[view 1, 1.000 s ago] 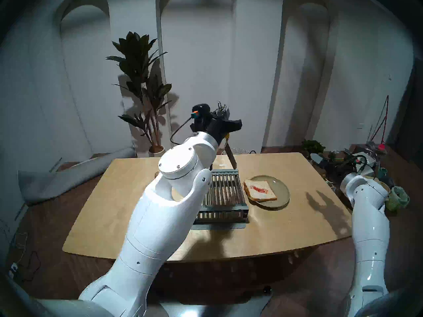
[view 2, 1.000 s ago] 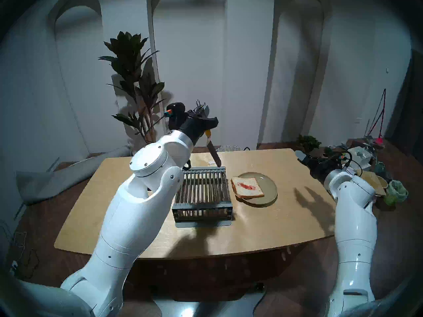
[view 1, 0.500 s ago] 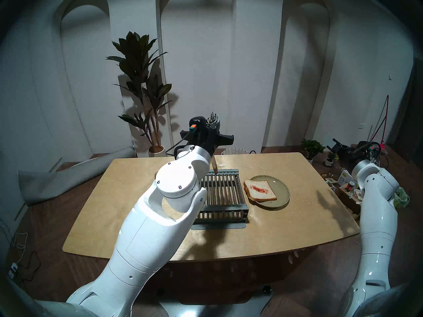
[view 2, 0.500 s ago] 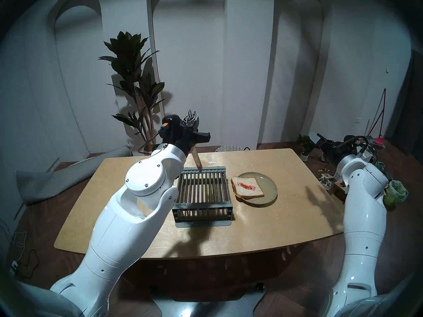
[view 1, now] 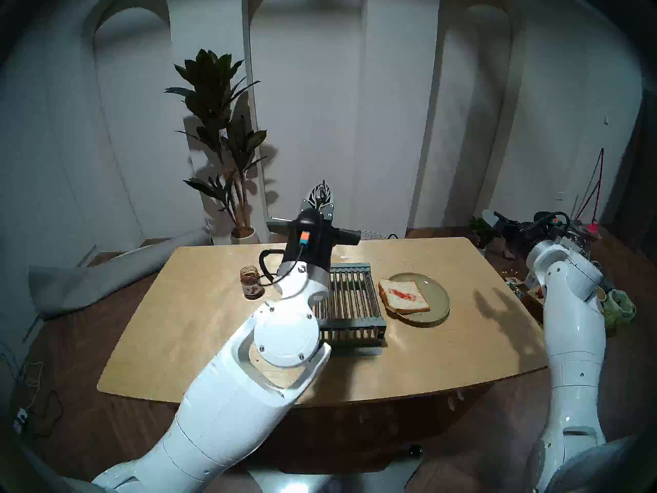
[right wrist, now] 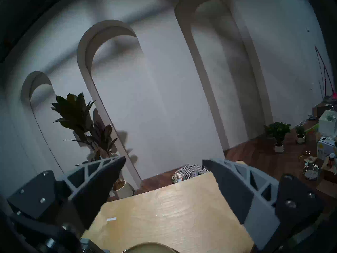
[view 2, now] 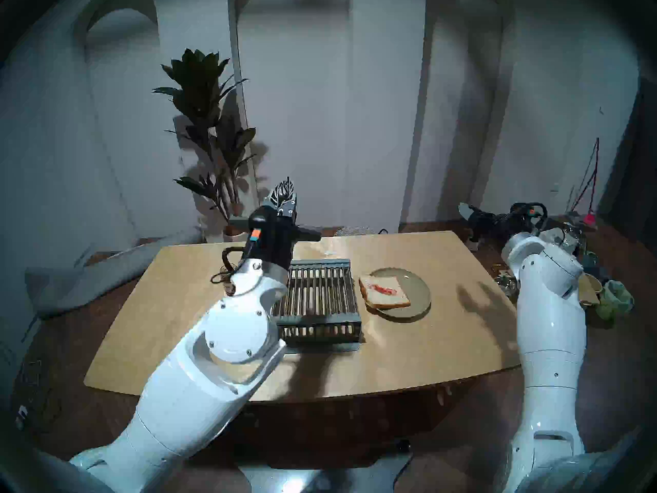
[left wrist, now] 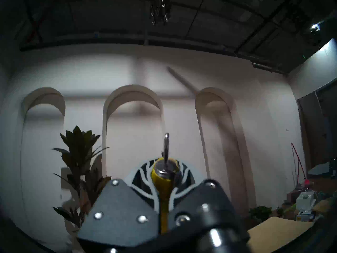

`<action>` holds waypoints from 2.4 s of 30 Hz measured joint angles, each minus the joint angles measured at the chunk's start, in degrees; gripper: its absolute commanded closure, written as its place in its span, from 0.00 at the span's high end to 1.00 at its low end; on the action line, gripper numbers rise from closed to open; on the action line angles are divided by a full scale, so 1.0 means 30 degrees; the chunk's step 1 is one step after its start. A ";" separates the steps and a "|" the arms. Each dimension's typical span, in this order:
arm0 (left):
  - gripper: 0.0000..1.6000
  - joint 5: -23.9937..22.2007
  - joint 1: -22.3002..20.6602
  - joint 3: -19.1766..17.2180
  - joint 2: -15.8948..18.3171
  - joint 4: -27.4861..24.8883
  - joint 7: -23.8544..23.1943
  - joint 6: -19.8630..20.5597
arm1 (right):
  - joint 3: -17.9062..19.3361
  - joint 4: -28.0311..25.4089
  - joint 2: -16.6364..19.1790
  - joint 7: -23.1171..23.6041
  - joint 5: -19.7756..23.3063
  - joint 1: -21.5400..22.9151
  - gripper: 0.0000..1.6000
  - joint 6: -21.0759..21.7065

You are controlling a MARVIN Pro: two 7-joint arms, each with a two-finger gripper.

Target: Spread jam over the slice of bread with the knife

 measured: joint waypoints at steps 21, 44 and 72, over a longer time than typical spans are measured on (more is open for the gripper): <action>0.00 0.4200 0.1473 0.1715 0.0805 0.2769 0.3377 -0.4299 | -0.1087 -0.0293 -0.0500 0.0946 0.0071 0.0364 1.00 -0.0438; 0.00 0.3001 0.1452 0.1606 0.0931 0.3715 0.3489 -0.5906 | -0.1462 -0.0836 -0.1290 0.0419 0.0143 0.0176 1.00 -0.0414; 0.00 0.3505 0.1167 0.1843 0.1132 0.6702 0.3044 -0.7238 | -0.1812 -0.1730 -0.1855 -0.0857 -0.0228 -0.0769 1.00 -0.0346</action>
